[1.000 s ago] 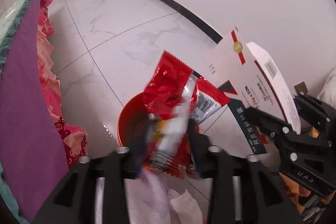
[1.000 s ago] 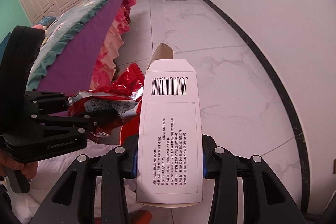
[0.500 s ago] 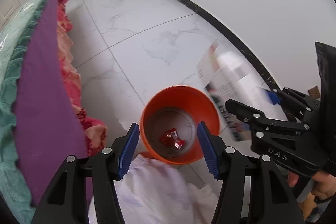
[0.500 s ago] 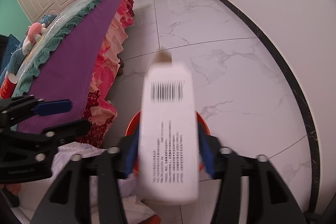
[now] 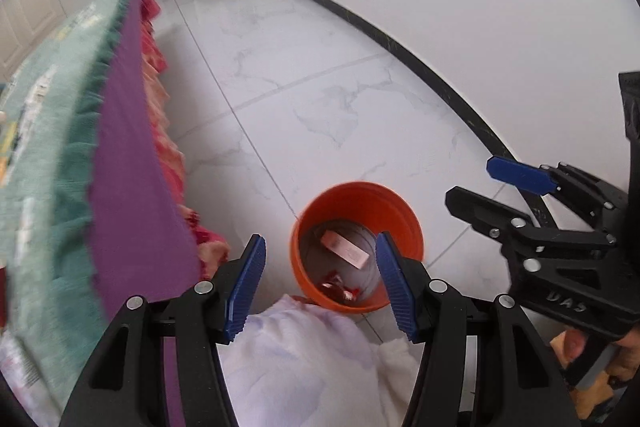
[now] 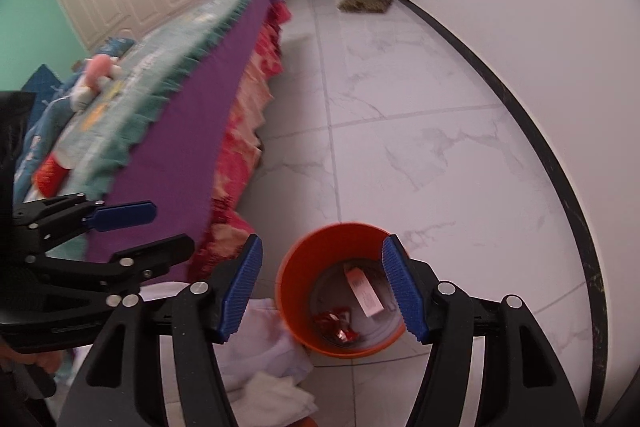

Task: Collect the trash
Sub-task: 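Open both grippers to drop the box and wrapper into the orange bin, then move both grippers back over the bed toward the crumpled paper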

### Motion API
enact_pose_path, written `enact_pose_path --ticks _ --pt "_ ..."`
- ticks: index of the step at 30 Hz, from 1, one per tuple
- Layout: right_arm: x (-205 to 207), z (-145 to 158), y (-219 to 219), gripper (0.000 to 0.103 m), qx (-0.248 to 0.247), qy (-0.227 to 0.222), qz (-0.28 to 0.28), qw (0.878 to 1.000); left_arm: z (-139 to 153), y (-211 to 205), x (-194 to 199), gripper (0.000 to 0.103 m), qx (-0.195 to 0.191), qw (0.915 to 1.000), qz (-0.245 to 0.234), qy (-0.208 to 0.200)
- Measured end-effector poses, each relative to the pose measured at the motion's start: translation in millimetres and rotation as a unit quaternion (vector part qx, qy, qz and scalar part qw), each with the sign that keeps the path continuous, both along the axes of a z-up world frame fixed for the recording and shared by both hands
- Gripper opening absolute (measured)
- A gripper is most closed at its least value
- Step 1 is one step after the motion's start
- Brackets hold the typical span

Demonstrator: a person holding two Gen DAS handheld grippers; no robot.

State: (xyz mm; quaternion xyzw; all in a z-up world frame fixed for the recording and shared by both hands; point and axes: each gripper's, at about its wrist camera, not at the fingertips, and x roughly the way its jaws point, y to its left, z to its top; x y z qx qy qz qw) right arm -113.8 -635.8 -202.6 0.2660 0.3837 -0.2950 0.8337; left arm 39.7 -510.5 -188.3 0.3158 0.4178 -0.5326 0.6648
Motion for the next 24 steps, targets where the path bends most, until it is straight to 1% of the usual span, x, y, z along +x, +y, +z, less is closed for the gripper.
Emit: enact_pose_path --ticks 4,6,8,9,10,13,15,18,21,24 --pt "11.9 43.3 36.1 0.064 -0.022 -0.028 0.043 0.998 30.5 40.5 6.5 0.059 -0.020 0.9992 0.026 -0.022" --pt "20.1 60.7 55.5 0.064 -0.030 -0.043 0.067 0.996 44.8 63.9 10.2 0.059 -0.031 0.9980 0.045 -0.033" --pt "30.5 76.1 75.6 0.064 -0.036 -0.055 0.091 0.994 60.8 91.9 14.7 0.061 -0.042 0.9959 0.066 -0.045" --pt "35.8 82.6 85.5 0.064 -0.039 -0.060 0.103 0.992 68.0 105.1 17.4 0.065 -0.049 0.9947 0.076 -0.049" --pt "43.6 92.5 100.4 0.064 -0.043 -0.069 0.120 0.989 73.4 114.9 19.7 0.067 -0.054 0.9935 0.086 -0.053" --pt "61.9 115.0 135.7 0.065 -0.054 -0.086 0.163 0.981 90.9 154.0 25.5 0.067 -0.065 0.9890 0.117 -0.064" --pt "73.2 127.0 159.1 0.067 -0.062 -0.095 0.189 0.975 100.0 177.4 30.2 0.067 -0.072 0.9856 0.138 -0.066" --pt "90.0 138.7 192.6 0.067 -0.066 -0.105 0.225 0.966 110.6 210.4 37.4 0.067 -0.080 0.9790 0.172 -0.074" --pt "108.5 143.8 222.5 0.067 -0.065 -0.108 0.259 0.958 119.8 244.6 46.2 0.067 -0.089 0.9712 0.207 -0.078" --pt "127.1 150.3 259.0 0.067 -0.068 -0.109 0.300 0.945 126.3 272.6 53.3 0.067 -0.093 0.9641 0.234 -0.083"
